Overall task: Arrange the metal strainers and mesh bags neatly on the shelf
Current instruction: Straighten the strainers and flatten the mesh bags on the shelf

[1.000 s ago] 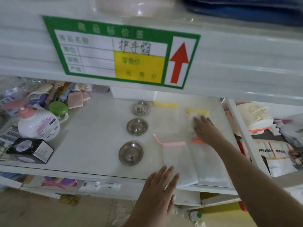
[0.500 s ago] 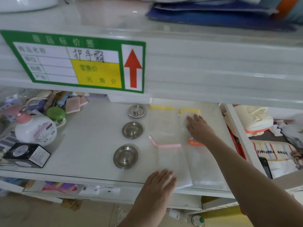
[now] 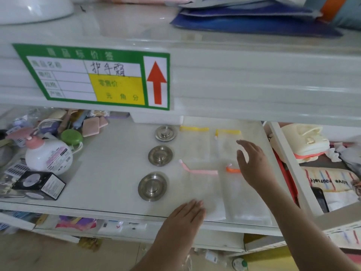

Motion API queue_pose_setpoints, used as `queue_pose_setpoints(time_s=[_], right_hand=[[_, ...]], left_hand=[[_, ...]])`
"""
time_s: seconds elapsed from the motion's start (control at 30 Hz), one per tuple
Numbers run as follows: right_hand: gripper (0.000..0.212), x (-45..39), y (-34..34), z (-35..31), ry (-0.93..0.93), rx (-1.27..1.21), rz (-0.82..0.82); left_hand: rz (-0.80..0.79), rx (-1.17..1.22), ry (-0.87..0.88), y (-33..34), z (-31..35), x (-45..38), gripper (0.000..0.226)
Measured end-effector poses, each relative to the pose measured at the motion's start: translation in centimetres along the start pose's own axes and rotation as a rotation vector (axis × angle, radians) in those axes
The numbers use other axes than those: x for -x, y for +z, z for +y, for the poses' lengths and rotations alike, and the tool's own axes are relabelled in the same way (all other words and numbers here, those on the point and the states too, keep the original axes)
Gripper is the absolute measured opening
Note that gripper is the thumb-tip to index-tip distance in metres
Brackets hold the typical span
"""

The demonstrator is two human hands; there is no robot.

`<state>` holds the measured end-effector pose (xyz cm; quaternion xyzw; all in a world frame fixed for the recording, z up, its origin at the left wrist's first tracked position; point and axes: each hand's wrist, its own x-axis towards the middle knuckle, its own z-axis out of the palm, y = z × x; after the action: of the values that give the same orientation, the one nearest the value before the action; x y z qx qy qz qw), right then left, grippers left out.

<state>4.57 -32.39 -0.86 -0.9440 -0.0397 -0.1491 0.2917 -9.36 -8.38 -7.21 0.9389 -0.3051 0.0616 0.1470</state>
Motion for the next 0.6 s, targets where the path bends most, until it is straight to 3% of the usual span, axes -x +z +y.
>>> queue_pose_setpoints(time_s=[0.13, 0.23, 0.33, 0.43, 0.6], right_hand=[[0.023, 7.1, -1.2, 0.6, -0.069, 0.053, 0.019], [0.028, 11.1, -1.3, 2.0, 0.013, 0.076, -0.062], [0.051, 13.0, -0.9, 2.2, 0.015, 0.146, -0.223], [0.079, 13.5, -0.2, 2.4, -0.001, 0.244, -0.407], [0.087, 13.9, 0.0, 1.7, -0.037, 0.291, -0.41]], left_hand=[[-0.023, -0.048, -0.012, -0.2, -1.5, 1.1, 0.061], [0.045, -0.07, -0.081, -0.5, -2.3, 2.0, 0.058], [-0.028, -0.084, -0.148, -0.7, -2.9, 3.0, 0.073], [-0.037, -0.117, -0.129, -0.5, -2.6, 3.1, 0.058], [0.04, -0.097, -0.081, 0.4, -1.3, 1.8, 0.044]])
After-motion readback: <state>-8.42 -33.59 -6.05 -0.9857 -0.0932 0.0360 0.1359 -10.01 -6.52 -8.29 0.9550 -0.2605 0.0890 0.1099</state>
